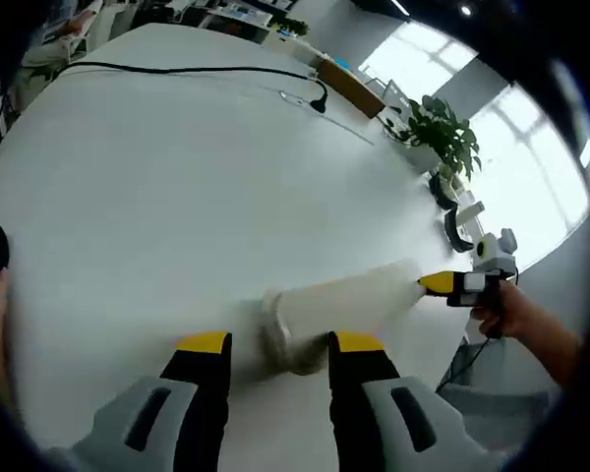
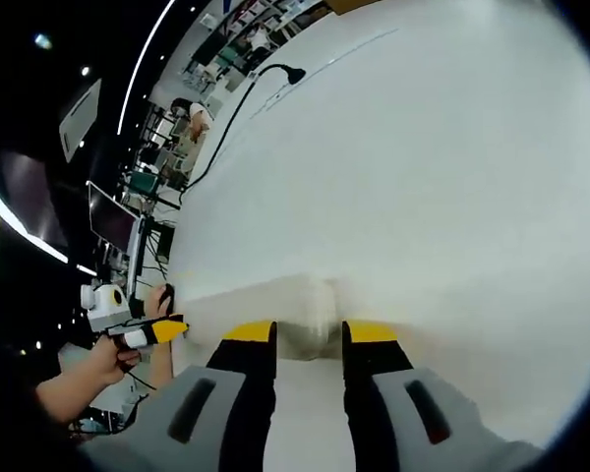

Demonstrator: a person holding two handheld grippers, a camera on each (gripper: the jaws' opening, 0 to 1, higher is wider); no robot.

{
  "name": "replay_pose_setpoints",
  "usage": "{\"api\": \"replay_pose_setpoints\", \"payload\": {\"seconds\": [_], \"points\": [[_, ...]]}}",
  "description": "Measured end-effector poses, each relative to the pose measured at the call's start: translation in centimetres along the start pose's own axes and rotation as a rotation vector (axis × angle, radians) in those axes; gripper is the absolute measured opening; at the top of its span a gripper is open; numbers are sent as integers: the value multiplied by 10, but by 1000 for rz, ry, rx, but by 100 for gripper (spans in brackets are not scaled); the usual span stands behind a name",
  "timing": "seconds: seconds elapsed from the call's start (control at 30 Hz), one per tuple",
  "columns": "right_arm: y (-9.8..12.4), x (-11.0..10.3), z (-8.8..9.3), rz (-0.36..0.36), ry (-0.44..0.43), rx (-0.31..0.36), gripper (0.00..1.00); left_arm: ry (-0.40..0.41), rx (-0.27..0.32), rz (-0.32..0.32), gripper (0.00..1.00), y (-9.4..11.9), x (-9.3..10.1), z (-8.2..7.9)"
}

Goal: Arrange the utensils inside the cutlery case until each visible utensil rests in its matching compartment.

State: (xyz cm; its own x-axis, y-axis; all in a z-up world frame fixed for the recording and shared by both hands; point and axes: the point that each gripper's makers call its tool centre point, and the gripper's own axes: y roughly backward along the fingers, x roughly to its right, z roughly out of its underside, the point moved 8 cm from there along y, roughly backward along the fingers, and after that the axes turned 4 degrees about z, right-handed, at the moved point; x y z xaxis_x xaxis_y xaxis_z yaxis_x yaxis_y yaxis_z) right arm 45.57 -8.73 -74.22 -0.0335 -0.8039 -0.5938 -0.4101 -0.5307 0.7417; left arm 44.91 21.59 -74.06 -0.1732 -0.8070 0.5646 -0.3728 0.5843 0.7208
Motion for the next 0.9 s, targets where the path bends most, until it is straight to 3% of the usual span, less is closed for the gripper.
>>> {"api": "replay_pose_setpoints", "payload": {"seconds": [0.13,0.23,0.27,0.57,0.67,0.7,0.8,0.87,0.9], "points": [[0,0,-1,8,14,-7,25,1,-12,39,31,-1,2,0],[-1,-2,-2,2,24,-21,24,62,-29,87,25,-3,5,-1],[-2,-2,-3,1,15,-24,23,63,-32,60,26,-3,2,-1],[0,-5,-5,22,74,-74,22,16,-58,71,22,-4,1,-3],[0,-6,-7,13,161,-65,21,-42,-44,58,21,-6,0,-3],[1,-6,-6,16,164,-66,21,77,-35,72,21,-6,2,0],[3,-6,-4,16,148,-66,21,29,-34,83,20,-7,-1,-2],[3,-7,-4,23,143,-77,21,70,-37,84,20,-9,-2,-2],[4,-8,-4,24,148,-77,21,40,-36,80,20,-8,0,-1]]}}
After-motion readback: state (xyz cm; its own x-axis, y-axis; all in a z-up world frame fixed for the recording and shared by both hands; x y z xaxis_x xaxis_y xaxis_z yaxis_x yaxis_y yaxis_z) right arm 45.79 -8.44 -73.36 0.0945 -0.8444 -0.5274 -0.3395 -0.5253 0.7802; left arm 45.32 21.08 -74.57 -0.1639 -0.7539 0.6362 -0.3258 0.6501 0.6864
